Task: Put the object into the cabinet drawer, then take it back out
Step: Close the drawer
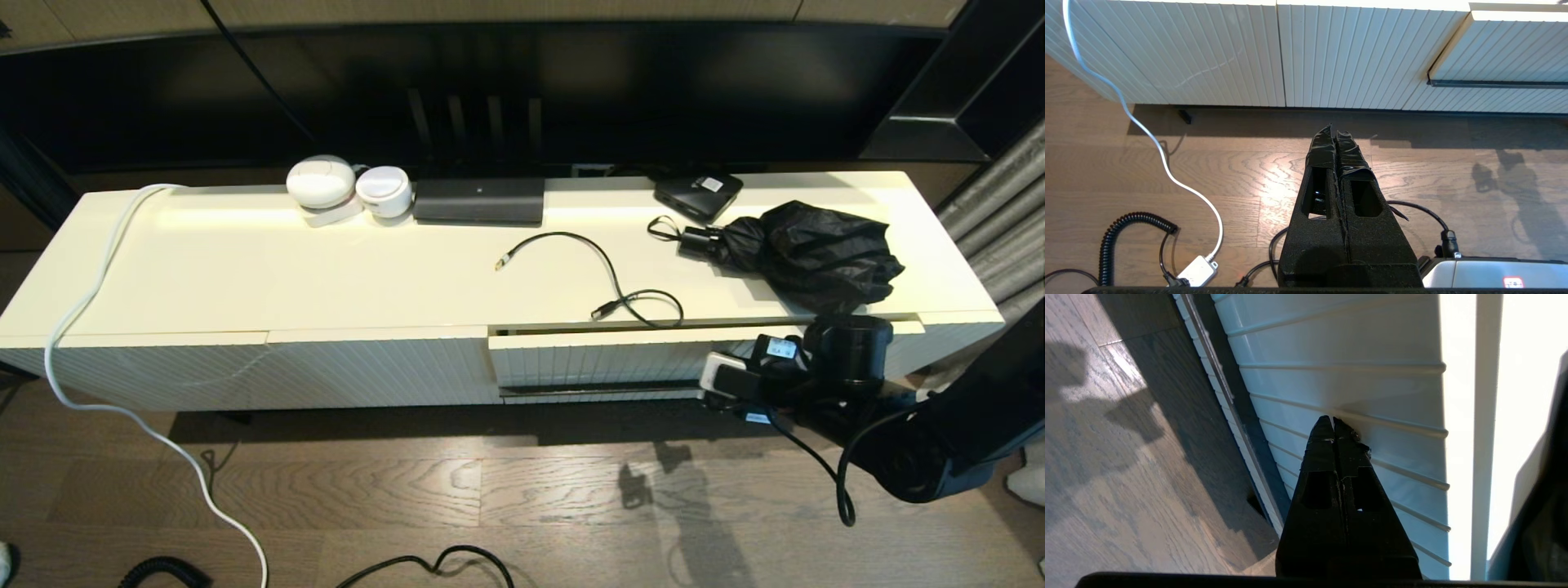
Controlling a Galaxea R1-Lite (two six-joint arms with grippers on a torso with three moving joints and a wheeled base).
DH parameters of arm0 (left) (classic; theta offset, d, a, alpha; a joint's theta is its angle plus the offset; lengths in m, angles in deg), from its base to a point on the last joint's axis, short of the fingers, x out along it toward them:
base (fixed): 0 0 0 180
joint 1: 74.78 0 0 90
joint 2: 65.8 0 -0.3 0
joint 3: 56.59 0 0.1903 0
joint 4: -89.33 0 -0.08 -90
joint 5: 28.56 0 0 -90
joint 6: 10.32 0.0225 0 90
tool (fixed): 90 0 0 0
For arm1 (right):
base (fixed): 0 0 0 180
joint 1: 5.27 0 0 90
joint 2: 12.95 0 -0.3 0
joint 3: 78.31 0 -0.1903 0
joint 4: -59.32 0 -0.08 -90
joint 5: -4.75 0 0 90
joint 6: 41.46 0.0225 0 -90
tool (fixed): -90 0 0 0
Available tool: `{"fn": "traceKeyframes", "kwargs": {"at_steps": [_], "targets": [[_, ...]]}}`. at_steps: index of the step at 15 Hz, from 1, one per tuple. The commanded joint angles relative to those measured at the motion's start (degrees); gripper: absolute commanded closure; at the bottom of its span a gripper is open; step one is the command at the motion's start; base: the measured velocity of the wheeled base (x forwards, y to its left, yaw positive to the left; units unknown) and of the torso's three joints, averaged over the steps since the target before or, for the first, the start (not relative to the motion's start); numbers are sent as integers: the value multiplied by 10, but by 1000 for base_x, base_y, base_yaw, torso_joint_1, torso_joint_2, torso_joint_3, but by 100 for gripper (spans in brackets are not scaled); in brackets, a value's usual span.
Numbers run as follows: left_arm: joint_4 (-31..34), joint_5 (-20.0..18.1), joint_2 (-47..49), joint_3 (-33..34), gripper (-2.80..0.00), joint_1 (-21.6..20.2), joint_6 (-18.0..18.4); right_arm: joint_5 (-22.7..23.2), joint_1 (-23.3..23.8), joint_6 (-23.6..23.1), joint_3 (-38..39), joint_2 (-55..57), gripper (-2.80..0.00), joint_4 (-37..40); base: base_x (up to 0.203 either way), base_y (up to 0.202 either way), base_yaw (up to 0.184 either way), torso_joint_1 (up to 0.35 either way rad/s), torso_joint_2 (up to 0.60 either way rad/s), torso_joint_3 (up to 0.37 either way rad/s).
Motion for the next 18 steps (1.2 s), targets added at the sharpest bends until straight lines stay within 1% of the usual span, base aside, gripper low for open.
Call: {"fn": "traceKeyframes", "kwargs": {"at_steps": [1, 5, 9, 12, 14, 18], "targets": [[0, -1, 1, 0, 0, 0, -1, 1, 3, -3, -23, 11, 0, 7, 0, 0, 0, 0, 0, 0], [0, 0, 1, 0, 0, 0, -1, 1, 4, -3, -44, 20, 0, 11, 0, 0, 0, 0, 0, 0], [0, 0, 1, 0, 0, 0, -1, 1, 5, -3, -46, 18, 0, 13, 0, 0, 0, 0, 0, 0], [0, 0, 1, 0, 0, 0, -1, 1, 8, -4, -38, 4, 0, 31, 0, 0, 0, 0, 0, 0], [0, 0, 1, 0, 0, 0, -1, 1, 14, -5, -26, -35, 0, 81, 0, 0, 0, 0, 0, 0], [0, 0, 1, 0, 0, 1, -1, 2, 32, -9, -2, -143, 0, 220, 0, 0, 0, 0, 0, 0]]}}
